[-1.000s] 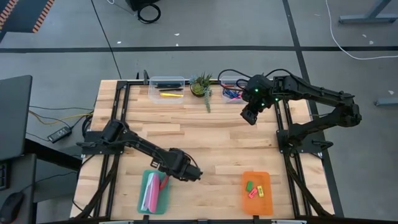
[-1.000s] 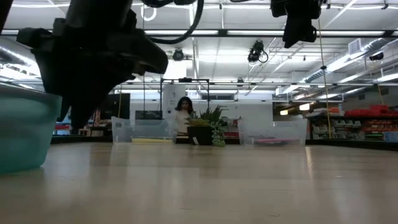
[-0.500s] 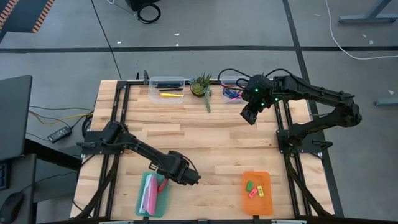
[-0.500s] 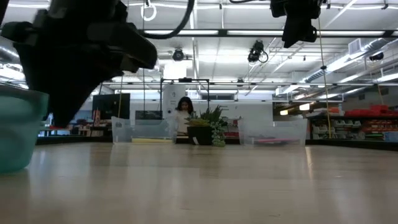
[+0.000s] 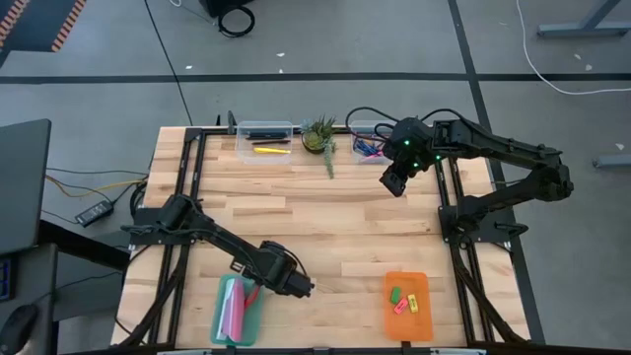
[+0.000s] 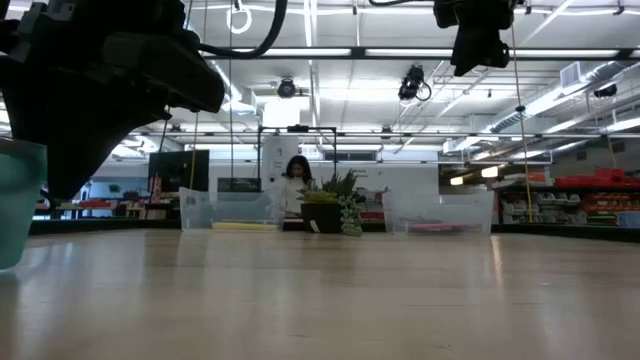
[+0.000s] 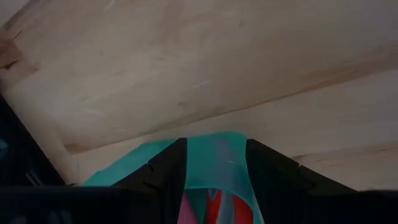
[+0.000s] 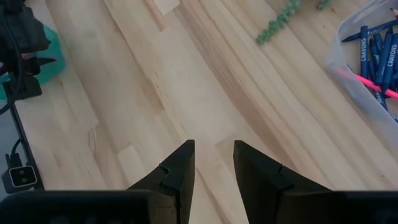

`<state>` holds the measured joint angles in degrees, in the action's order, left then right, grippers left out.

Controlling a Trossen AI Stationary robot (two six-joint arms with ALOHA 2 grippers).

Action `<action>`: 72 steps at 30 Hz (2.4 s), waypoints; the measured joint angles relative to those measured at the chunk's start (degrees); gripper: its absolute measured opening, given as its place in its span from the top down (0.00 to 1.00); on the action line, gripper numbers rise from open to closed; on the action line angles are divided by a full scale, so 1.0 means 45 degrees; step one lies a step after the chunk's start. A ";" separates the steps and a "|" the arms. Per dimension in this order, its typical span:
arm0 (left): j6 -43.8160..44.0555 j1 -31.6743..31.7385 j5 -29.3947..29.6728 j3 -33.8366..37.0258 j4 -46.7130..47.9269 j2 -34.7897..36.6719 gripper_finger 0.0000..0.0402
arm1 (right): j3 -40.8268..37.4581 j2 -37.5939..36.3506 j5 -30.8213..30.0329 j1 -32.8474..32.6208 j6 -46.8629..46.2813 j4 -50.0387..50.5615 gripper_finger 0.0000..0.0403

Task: Sort crayons/erasers/pens/pencils in bins
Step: Adjust the green bin, then return to Home Position

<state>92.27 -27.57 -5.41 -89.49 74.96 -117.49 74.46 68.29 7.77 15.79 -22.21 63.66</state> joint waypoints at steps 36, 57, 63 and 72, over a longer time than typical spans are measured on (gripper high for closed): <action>-0.7726 0.4499 0.5295 -0.1200 -0.1332 0.4768 0.57 | 0.0000 -0.0219 -0.0467 -0.0743 -0.1577 0.0806 0.71; -1.5566 0.8795 0.0563 0.3116 -0.7515 1.0441 0.82 | -0.0967 -0.1767 -0.2833 -0.1575 -0.4120 -0.2064 0.83; -1.2849 0.9529 -0.1289 0.8534 -1.1819 1.5256 0.97 | -0.5584 -0.5223 -0.3681 -0.2182 -0.7272 -0.6331 0.95; -1.0972 0.9742 -0.1478 1.1555 -1.3395 1.9578 0.98 | -1.0832 -0.8931 -0.3778 -0.2185 -0.9427 -1.2005 0.99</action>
<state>42.89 16.26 -12.06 -37.49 14.69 -29.39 25.71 28.10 -9.23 5.96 -64.64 9.64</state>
